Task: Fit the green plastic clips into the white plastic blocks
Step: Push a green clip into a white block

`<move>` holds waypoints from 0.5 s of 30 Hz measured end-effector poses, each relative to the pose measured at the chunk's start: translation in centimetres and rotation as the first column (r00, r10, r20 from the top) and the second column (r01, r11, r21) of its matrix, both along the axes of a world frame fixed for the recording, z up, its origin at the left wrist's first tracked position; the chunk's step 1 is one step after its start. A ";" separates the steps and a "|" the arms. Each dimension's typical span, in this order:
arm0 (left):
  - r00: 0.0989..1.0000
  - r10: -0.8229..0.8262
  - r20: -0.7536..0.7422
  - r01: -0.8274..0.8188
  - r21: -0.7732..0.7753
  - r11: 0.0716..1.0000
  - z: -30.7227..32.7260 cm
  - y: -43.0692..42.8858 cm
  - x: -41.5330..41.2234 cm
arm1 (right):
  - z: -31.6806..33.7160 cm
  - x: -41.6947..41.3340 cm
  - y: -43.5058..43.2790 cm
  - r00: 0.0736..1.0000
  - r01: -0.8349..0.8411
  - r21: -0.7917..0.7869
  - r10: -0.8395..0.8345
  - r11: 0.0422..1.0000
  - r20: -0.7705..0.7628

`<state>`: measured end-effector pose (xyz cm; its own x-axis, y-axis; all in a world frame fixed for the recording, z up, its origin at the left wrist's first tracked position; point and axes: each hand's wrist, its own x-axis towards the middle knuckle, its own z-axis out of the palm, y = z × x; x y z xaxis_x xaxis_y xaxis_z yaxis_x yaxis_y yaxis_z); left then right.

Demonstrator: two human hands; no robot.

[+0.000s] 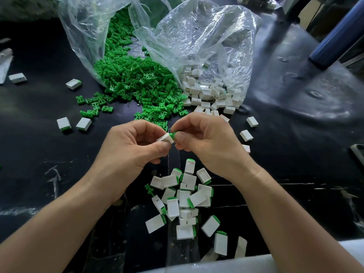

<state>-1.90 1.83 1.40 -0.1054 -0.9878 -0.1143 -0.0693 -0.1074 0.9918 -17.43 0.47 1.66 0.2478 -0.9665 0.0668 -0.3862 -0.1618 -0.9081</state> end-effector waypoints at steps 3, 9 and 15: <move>1.000 0.008 0.001 -0.008 0.000 1.000 0.0 0.0 0.0 | 0.0 0.0 0.0 1.000 -0.016 -0.001 0.016 1.000 -0.015; 0.999 0.023 -0.023 -0.023 0.002 1.000 0.2 0.0 -0.1 | 0.2 0.2 0.2 0.991 -0.030 0.114 0.045 0.993 -0.129; 0.997 -0.022 -0.070 0.028 0.083 0.996 0.3 0.0 -0.2 | 0.8 0.3 0.6 0.975 -0.040 0.034 0.047 0.999 -0.219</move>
